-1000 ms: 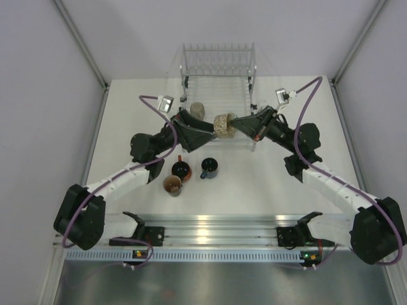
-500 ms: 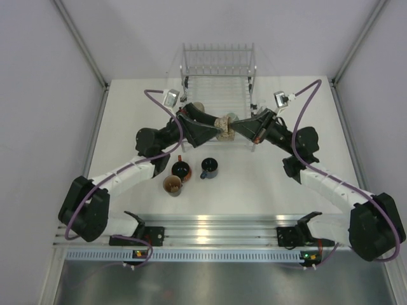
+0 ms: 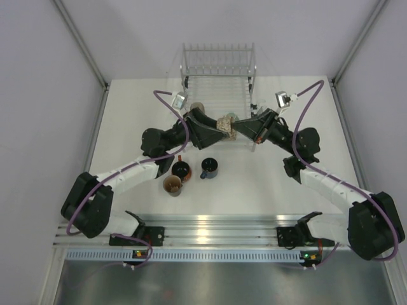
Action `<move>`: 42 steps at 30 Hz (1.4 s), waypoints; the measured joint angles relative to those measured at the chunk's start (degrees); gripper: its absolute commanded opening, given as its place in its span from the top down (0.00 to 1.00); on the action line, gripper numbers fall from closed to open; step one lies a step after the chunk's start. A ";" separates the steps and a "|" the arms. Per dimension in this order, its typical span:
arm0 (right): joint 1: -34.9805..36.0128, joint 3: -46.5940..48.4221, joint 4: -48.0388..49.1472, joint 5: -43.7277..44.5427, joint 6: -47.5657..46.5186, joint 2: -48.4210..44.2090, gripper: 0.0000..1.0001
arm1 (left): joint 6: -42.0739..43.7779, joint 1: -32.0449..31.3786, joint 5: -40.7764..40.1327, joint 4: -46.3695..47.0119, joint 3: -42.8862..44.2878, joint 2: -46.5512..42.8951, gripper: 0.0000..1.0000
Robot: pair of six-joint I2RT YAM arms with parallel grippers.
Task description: Load the cups into the dish rack
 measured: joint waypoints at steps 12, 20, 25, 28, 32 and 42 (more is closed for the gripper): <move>-0.74 -0.92 1.05 -0.04 0.39 0.02 0.88 | -1.27 -0.02 0.50 1.73 0.79 1.97 1.00; -1.20 -2.32 1.97 0.09 0.33 -0.02 0.73 | -0.20 0.02 -2.05 1.53 -0.13 1.92 1.00; -2.32 -3.82 1.92 0.00 0.35 -0.59 0.68 | 0.22 0.70 -4.15 1.55 -0.68 1.92 1.00; -3.34 -4.94 2.03 -0.09 0.39 -1.81 0.66 | 0.28 1.42 -5.20 1.55 -1.09 1.92 1.00; -5.05 -6.86 2.10 -0.11 0.42 -4.33 0.65 | 0.79 2.43 -6.25 1.60 -2.01 1.90 1.00; -11.08 -10.51 0.72 -0.76 -0.26 -10.10 0.65 | 14.71 7.06 -11.69 -15.30 -3.65 -3.45 1.00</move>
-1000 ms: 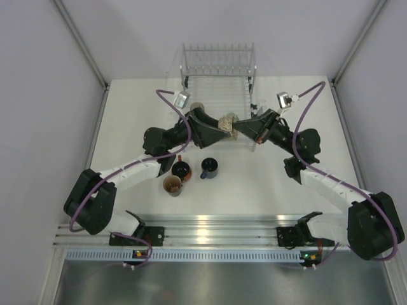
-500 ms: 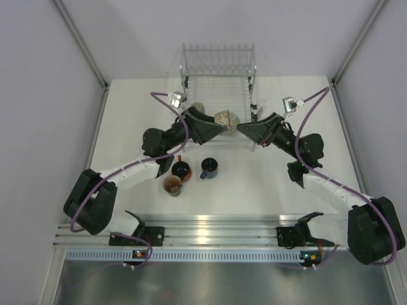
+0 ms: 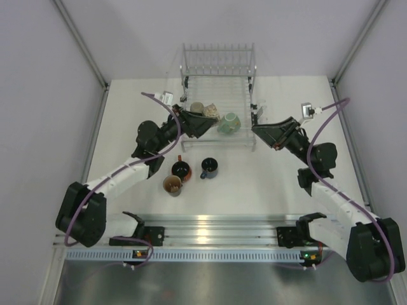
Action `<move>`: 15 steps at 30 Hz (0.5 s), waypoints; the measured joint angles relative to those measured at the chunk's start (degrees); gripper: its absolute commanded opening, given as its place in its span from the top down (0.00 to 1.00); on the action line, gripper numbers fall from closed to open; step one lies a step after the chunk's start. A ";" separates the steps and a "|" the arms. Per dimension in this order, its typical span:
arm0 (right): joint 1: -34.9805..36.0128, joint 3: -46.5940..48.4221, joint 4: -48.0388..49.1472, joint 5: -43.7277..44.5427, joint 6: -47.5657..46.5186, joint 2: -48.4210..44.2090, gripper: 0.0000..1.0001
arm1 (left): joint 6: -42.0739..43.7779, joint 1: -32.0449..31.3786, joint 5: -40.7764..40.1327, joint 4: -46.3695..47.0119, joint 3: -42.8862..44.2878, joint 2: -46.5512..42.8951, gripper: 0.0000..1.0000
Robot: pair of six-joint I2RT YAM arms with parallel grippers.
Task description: Load the cups into the dish rack
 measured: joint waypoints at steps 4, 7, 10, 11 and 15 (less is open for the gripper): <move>-1.79 -1.03 -0.98 -0.33 -0.50 -0.92 0.65 | 11.28 -0.07 -6.12 -16.63 6.27 -2.47 1.00; -2.38 -1.25 -1.42 -0.46 -0.72 -0.94 0.65 | 18.16 -0.09 -12.46 -27.61 12.17 -2.34 1.00; -2.54 -1.84 -1.88 -0.52 -1.18 -1.20 0.65 | 23.50 -0.09 -18.91 -36.52 17.09 -1.03 1.00; -2.64 -1.92 -2.29 -0.59 -1.38 -1.29 0.65 | 25.20 -0.09 -21.22 -39.19 19.08 0.24 1.00; -2.89 -1.95 -3.02 -0.63 -1.79 -1.40 0.65 | 29.38 -0.09 -28.35 -48.00 25.59 6.80 1.00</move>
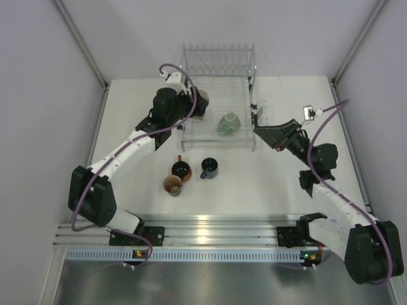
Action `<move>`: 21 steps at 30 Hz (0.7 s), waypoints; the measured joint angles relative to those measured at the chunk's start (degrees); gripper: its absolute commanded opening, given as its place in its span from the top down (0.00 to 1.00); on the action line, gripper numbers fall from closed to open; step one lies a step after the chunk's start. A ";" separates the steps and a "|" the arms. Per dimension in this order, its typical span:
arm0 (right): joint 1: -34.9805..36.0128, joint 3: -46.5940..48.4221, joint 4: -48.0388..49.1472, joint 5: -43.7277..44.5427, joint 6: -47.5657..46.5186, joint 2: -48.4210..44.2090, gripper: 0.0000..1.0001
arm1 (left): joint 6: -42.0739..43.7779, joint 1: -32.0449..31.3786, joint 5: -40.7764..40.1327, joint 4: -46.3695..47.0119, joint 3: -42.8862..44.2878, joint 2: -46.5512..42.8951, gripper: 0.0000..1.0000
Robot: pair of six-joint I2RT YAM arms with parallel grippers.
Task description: Load the cups into the dish rack
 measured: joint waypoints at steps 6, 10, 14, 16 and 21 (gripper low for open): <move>-0.39 -0.42 -1.33 -0.04 -0.59 -0.72 0.65 | 2.47 0.04 -5.16 -11.85 6.08 9.27 1.00; -0.74 -0.63 -2.43 -0.17 -1.25 -1.33 0.65 | 2.71 0.04 -6.47 -18.47 8.02 12.33 1.00; -0.92 -0.63 -3.52 -0.17 -1.68 -1.44 0.65 | 2.69 0.04 -6.56 -22.99 10.82 14.40 1.00; -1.03 -0.63 -3.89 -0.17 -1.70 -1.44 0.65 | 2.67 0.04 -6.47 -24.57 11.82 15.12 1.00; -1.03 -0.63 -4.52 -0.17 -2.08 -1.44 0.65 | 2.67 0.04 -6.32 -28.26 13.38 17.07 1.00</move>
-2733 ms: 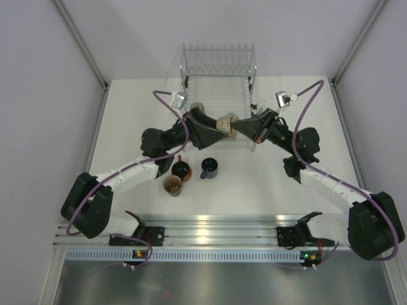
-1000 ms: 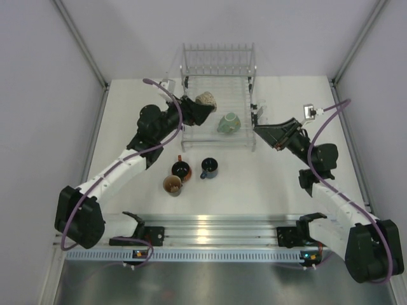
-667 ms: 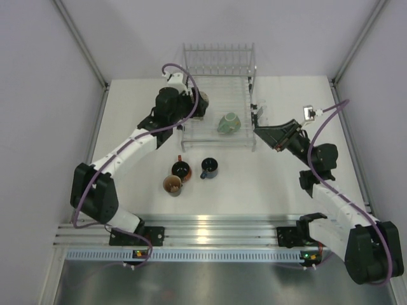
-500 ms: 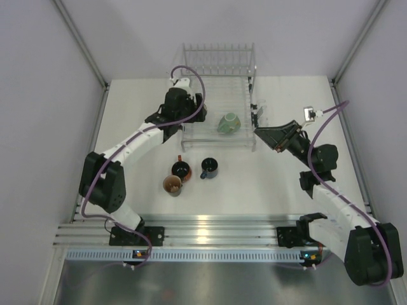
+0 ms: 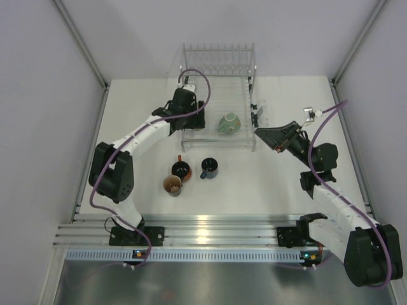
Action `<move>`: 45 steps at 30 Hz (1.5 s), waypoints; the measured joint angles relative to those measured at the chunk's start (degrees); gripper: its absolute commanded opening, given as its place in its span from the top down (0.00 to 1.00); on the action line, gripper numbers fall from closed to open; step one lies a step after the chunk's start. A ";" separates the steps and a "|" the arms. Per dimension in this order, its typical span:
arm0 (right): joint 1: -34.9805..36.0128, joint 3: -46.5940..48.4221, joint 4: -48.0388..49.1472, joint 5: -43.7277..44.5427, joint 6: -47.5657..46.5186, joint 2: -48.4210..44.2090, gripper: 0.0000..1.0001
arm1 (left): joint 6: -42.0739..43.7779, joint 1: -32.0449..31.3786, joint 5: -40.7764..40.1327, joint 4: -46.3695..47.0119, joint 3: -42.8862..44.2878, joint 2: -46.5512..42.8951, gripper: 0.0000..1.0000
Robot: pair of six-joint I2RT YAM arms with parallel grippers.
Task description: Load the cups into the dish rack
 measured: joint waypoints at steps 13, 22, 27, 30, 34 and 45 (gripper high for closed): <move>-0.11 0.00 -0.74 0.02 -0.66 -0.22 0.65 | -0.02 0.00 0.50 -3.58 0.02 2.69 1.00; -0.24 0.00 -1.79 0.02 -1.07 -0.79 0.64 | 0.07 -0.07 0.83 -5.22 1.11 6.91 1.00; -0.37 0.00 -1.99 0.02 -1.36 -1.11 0.64 | 0.07 -0.31 0.20 -7.26 2.71 7.82 1.00; -0.37 0.00 -1.99 0.02 -1.60 -1.11 0.64 | 0.09 -0.70 -0.85 -8.00 3.80 8.61 0.87; -0.37 0.00 -2.05 0.00 -1.68 -1.11 0.64 | 0.07 -1.33 -2.19 -8.83 4.33 8.76 0.46; -0.39 0.00 -2.64 0.00 -1.84 -1.14 0.63 | 0.42 -2.34 -4.07 -9.99 5.49 8.76 0.09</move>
